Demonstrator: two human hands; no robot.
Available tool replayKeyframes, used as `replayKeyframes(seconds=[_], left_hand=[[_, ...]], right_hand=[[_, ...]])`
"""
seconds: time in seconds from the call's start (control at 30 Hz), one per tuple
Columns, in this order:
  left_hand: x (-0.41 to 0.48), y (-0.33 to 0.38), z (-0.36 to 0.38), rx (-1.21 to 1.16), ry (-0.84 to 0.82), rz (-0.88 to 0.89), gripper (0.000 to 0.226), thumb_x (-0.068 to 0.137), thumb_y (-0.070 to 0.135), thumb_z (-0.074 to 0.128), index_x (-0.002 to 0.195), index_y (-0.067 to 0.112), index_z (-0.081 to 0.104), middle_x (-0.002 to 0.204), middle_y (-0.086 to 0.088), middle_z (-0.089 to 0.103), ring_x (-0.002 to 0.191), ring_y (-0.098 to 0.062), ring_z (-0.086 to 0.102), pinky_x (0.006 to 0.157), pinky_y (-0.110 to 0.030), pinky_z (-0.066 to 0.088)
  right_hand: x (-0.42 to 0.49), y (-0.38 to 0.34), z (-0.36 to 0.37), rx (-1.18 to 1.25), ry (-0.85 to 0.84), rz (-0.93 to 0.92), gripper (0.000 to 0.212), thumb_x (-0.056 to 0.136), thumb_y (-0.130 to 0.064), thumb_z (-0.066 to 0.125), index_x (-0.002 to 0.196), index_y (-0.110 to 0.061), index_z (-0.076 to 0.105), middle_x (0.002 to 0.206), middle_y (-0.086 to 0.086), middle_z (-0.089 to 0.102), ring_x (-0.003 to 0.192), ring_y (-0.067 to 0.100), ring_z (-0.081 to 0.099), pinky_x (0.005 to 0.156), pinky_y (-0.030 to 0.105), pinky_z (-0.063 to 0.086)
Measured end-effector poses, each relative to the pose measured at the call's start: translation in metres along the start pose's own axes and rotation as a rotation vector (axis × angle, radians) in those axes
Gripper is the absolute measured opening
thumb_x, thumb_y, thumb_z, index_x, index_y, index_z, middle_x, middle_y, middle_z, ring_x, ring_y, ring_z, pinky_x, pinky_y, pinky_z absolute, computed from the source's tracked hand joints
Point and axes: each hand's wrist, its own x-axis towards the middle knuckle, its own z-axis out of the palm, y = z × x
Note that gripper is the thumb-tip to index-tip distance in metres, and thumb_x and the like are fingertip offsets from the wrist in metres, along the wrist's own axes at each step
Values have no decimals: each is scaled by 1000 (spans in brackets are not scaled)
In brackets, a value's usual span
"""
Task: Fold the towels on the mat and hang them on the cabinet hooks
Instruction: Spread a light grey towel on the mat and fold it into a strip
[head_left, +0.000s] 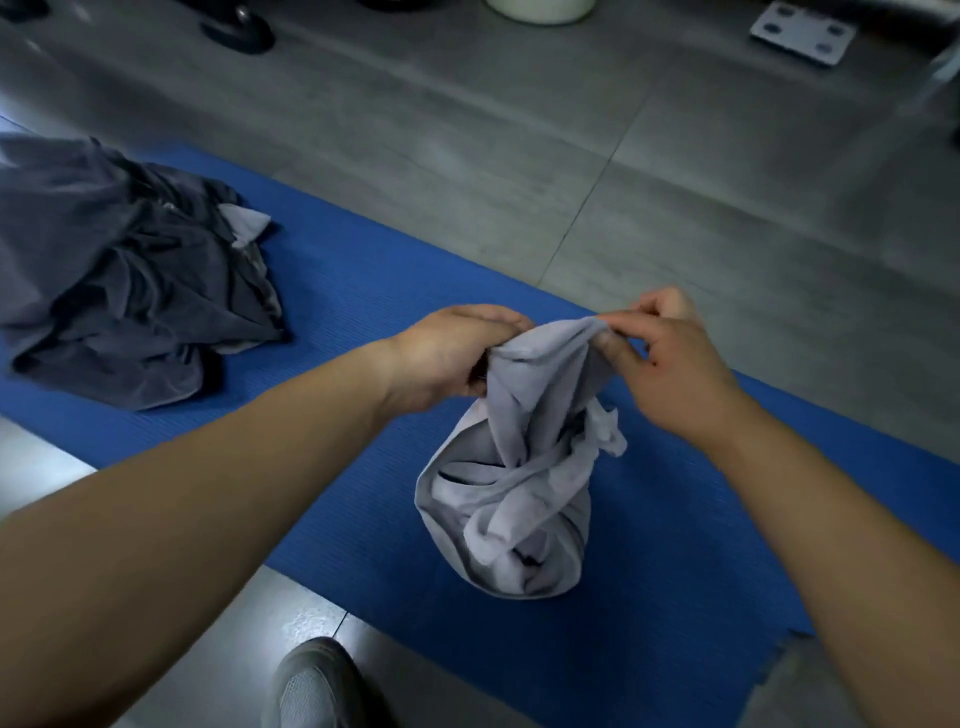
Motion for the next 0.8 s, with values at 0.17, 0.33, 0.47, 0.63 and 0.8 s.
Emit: replayKeyframes(seconds=[0.17, 0.33, 0.47, 0.63, 0.8], left_hand=[[0, -4, 5, 2, 6, 43, 25, 94, 36, 67, 78, 17, 70, 76, 1, 63, 73, -14, 59, 72, -31, 47], [-7, -8, 30, 244, -367, -84, 28, 96, 39, 63, 90, 14, 75, 98, 0, 71, 95, -14, 64, 84, -29, 51], [9, -1, 35, 461, 54, 175, 38, 90, 45, 68, 76, 11, 59, 70, 5, 54, 67, -7, 48, 73, -27, 40], [15, 15, 38, 105, -391, 201, 40, 92, 22, 62, 130, 12, 61, 123, -7, 68, 117, -15, 62, 103, -27, 46], [13, 23, 17, 508, -447, 190, 39, 82, 38, 76, 106, 8, 73, 110, -18, 73, 99, -19, 68, 100, -39, 50]], right_hand=[[-15, -7, -12, 112, -157, 161, 25, 105, -33, 47, 100, -33, 71, 71, -19, 67, 66, 0, 63, 65, 26, 52], [-21, -9, -20, 832, -107, 502, 21, 99, -24, 54, 90, -14, 69, 94, 8, 73, 86, 24, 69, 72, 34, 57], [-28, 3, -22, 718, -149, 362, 6, 95, -12, 64, 96, -18, 63, 94, 13, 72, 85, 24, 68, 84, 41, 53], [-33, -3, -44, 897, -466, 245, 38, 92, -12, 63, 130, -14, 58, 121, 23, 67, 109, 35, 66, 95, 42, 54], [-37, 17, -80, 786, -501, 262, 45, 84, -22, 79, 126, -17, 63, 98, 19, 74, 85, 27, 72, 72, 29, 58]])
